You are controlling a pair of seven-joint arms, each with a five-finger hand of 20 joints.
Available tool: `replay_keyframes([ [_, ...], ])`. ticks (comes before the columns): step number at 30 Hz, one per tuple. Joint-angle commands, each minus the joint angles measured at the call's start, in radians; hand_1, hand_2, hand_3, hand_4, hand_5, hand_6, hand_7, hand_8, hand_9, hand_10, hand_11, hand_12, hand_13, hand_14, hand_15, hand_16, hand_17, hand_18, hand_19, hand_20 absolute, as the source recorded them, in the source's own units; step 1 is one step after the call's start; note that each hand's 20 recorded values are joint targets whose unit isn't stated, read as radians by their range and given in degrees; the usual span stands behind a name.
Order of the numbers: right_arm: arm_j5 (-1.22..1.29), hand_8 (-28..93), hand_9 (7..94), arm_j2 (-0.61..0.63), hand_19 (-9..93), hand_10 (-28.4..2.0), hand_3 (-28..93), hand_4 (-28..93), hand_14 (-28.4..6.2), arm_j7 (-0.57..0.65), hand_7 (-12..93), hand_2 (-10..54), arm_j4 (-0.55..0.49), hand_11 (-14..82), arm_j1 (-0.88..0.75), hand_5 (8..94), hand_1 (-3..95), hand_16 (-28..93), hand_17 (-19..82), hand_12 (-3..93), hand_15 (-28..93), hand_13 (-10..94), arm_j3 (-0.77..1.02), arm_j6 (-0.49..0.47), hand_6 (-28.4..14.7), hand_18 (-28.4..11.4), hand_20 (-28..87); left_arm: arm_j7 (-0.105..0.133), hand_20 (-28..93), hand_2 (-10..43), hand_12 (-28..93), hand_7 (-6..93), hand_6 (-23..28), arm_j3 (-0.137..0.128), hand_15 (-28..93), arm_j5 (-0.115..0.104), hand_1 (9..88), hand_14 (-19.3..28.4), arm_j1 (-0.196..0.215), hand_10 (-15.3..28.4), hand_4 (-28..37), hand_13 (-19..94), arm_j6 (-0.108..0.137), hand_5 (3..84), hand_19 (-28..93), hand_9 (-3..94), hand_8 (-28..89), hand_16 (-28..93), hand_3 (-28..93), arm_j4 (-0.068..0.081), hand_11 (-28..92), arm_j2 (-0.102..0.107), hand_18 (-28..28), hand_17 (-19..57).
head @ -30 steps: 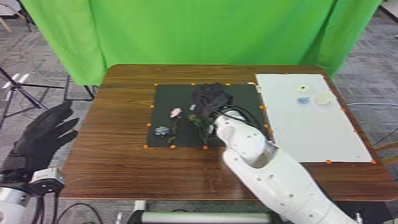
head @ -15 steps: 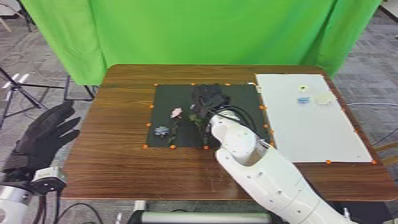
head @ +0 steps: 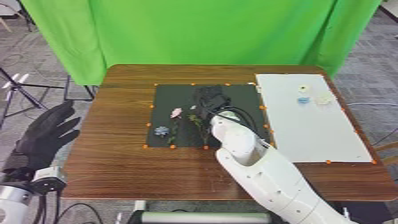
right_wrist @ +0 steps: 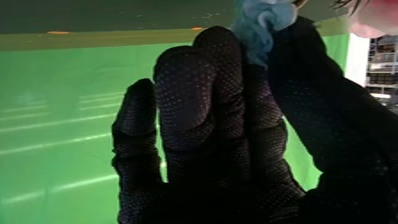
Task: Arrange flowers
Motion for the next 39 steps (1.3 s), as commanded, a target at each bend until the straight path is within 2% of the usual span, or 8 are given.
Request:
replay_keyframes([
  [1, -0.012, 0, 71.3, 0.000, 72, -8.1, 79, -28, -3.5, 0.000, 51, -9.5, -0.021, 31.7, 0.003, 60.0, 41.1, 28, 22, 45.6, 62, 70, 0.011, -0.028, 0.2, -18.1, 47, -0.007, 10, -4.1, 21, 23.9, 0.8, -0.005, 20, -0.002, 24.4, 11.9, 0.009, 8.6, -27.7, 13, 0.002, 19.9, 35, 17.7, -12, 6, 69, -0.001, 11, -0.006, 18.3, -11.1],
  [11, -0.002, 1, 66.0, 0.000, 71, -9.0, 79, -28, -4.2, -0.010, 48, -9.5, -0.032, 40.9, -0.002, 58.4, 36.7, 27, 20, 36.4, 63, 67, 0.020, -0.050, 0.7, -18.4, 48, -0.007, 9, -4.1, 21, 23.9, 0.9, -0.002, 20, -0.002, 24.3, 12.0, 0.006, 8.7, -27.6, 13, 0.005, 19.9, 36, 17.7, -12, 6, 69, 0.000, 11, -0.005, 18.3, -11.1],
  [19, -0.002, -2, 64.5, -0.003, 71, -9.7, 81, -28, -4.7, -0.017, 45, -9.5, -0.035, 44.0, -0.007, 58.6, 33.1, 27, 19, 31.1, 63, 66, 0.027, -0.082, 0.9, -18.7, 48, -0.010, 9, -4.1, 21, 23.9, 0.9, -0.002, 20, -0.002, 24.5, 11.9, 0.006, 8.7, -27.7, 13, 0.004, 20.0, 36, 17.7, -12, 6, 69, -0.001, 12, -0.006, 18.3, -11.1],
  [28, 0.006, -19, 63.8, -0.001, 71, -10.1, 83, -28, -5.3, -0.011, 45, -9.5, -0.039, 44.0, -0.011, 59.4, 29.1, 26, 18, 29.5, 63, 65, 0.029, -0.079, 1.0, -18.9, 48, -0.011, 9, -3.8, 21, 23.9, 0.8, 0.000, 20, -0.003, 24.5, 11.9, 0.005, 8.7, -27.7, 13, 0.009, 20.0, 36, 17.7, -12, 6, 69, 0.000, 12, -0.005, 18.3, -11.1],
  [34, 0.010, -19, 63.4, 0.000, 71, -10.4, 83, -28, -5.4, -0.004, 44, -9.5, -0.048, 42.9, -0.012, 58.8, 27.3, 26, 18, 29.4, 63, 65, 0.046, -0.059, 0.5, -18.9, 48, -0.010, 9, -4.0, 21, 23.9, 0.8, -0.001, 20, -0.003, 24.5, 12.1, 0.006, 8.7, -27.6, 13, 0.008, 20.0, 36, 17.8, -12, 6, 69, 0.000, 12, -0.008, 18.3, -11.1],
  [38, 0.031, -18, 57.8, 0.044, 71, -11.3, 83, -28, -6.3, 0.014, 42, -9.5, -0.073, 41.1, -0.003, 53.3, 26.1, 25, 17, 29.0, 62, 61, 0.078, -0.036, -0.6, -19.6, 49, -0.006, 9, -3.9, 21, 24.0, 0.8, -0.002, 20, -0.002, 24.6, 12.0, 0.011, 8.7, -27.8, 13, 0.010, 20.0, 36, 17.8, -12, 6, 69, -0.004, 12, -0.012, 18.4, -11.1],
  [39, 0.031, -18, 55.2, 0.058, 71, -12.3, 84, -28, -7.1, 0.018, 41, -9.3, -0.076, 40.8, -0.002, 50.9, 25.7, 25, 16, 28.9, 62, 58, 0.090, -0.029, -1.3, -19.8, 49, -0.005, 9, -3.8, 21, 24.0, 0.8, -0.003, 20, -0.001, 24.6, 12.0, 0.012, 8.7, -27.8, 13, 0.012, 20.0, 36, 17.8, -12, 6, 69, -0.004, 12, -0.013, 18.3, -11.1],
])
